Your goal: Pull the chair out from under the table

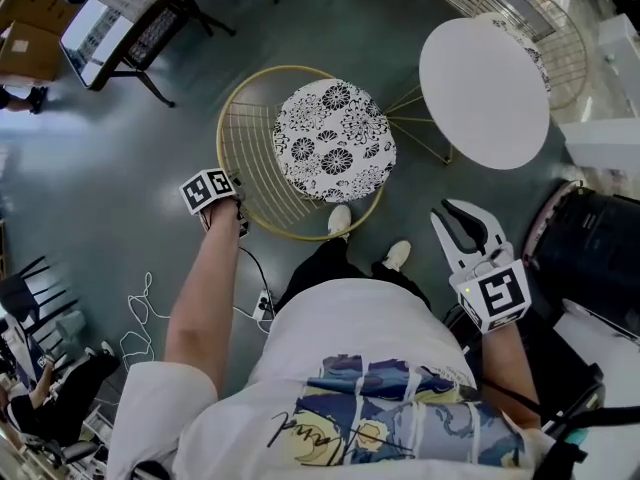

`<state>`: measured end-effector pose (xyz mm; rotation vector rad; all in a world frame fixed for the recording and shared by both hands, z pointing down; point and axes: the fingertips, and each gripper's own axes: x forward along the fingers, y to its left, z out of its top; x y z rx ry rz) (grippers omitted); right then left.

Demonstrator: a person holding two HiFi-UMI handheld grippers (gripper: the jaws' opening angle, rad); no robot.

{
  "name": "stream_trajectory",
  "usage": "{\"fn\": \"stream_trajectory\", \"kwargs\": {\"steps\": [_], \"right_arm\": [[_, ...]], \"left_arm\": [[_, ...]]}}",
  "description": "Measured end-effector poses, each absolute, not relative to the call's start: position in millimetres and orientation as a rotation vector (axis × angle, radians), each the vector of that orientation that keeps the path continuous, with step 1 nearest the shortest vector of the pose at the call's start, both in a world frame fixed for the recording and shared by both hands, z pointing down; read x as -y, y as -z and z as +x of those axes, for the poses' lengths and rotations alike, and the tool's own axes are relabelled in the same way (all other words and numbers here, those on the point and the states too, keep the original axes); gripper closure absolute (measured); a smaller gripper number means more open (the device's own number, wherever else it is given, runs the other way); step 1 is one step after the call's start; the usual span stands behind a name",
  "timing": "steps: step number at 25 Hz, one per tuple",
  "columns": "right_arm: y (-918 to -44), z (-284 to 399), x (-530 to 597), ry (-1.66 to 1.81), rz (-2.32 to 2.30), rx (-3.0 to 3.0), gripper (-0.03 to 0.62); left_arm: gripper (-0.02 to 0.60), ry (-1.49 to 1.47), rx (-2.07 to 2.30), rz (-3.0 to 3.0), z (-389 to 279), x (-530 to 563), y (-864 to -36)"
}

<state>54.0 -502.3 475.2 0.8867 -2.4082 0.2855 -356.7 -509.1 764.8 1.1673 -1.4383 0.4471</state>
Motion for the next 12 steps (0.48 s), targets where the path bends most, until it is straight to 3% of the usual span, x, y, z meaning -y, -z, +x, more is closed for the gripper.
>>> {"fn": "stream_trajectory", "kwargs": {"steps": [12], "right_arm": [[-481.4, 37.1, 502.2, -0.270, 0.807, 2.420, 0.519]], "left_arm": [[0.555, -0.465, 1.493, 1.131, -404.6, 481.3, -765.5]]}}
